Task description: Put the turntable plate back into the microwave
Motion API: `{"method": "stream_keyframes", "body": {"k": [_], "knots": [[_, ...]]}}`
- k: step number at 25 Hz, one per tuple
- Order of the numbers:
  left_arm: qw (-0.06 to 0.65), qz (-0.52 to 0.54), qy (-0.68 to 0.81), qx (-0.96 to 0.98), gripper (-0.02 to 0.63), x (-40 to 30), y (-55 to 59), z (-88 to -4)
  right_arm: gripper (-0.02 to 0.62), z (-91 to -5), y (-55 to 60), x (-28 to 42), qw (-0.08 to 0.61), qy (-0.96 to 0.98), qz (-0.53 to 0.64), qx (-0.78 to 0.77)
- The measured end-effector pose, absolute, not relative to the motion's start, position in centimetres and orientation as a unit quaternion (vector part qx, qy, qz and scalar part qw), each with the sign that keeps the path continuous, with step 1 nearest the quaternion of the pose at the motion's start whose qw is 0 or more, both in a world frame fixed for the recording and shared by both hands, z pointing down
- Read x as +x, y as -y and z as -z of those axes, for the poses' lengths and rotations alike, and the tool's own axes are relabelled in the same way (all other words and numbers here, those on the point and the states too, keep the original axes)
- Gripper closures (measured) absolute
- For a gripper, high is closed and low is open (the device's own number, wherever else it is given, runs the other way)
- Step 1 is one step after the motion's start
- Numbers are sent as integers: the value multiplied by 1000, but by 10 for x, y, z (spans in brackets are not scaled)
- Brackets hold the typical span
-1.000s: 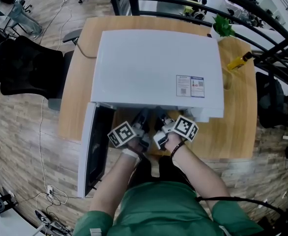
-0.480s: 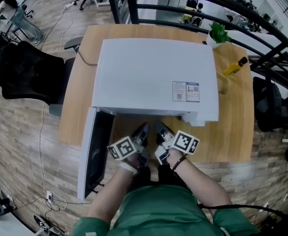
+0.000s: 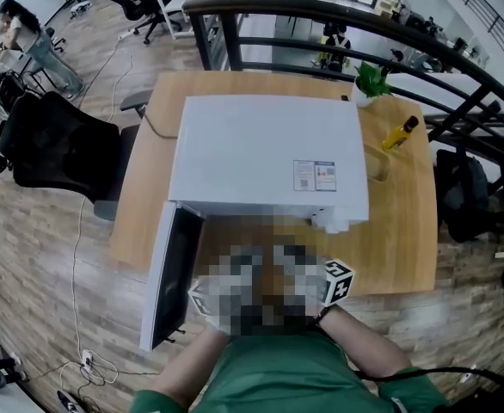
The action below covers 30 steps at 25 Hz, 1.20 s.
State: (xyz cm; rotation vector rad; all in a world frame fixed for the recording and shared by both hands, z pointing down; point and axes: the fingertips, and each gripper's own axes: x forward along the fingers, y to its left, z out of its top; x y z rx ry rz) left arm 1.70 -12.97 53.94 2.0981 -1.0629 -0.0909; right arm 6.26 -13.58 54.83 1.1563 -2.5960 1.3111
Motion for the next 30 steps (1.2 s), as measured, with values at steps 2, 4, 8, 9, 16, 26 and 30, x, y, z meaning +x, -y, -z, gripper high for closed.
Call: {"method": "stream_keyframes", "body": {"k": [2, 4, 8, 9, 16, 26, 30], "knots": [[367, 30, 421, 829, 569, 18, 127, -526, 592, -538, 132, 61, 21, 837, -400, 373], [352, 25, 428, 832, 569, 17, 124, -514, 592, -529, 128, 62, 25, 840, -389, 378], [315, 18, 440, 840, 571, 16, 120, -489, 592, -502, 124, 61, 22, 853, -356, 381], [306, 15, 443, 843, 571, 15, 119, -484, 592, -495, 123, 60, 20, 858, -345, 381], [277, 23, 462, 842, 571, 9, 113, -452, 592, -447, 122, 61, 7, 878, -277, 390], [223, 36, 473, 852, 574, 11, 108, -413, 592, -409, 111, 45, -7, 895, -224, 386], [210, 37, 488, 847, 574, 1, 106, -409, 592, -401, 108, 51, -7, 894, -200, 400]]}}
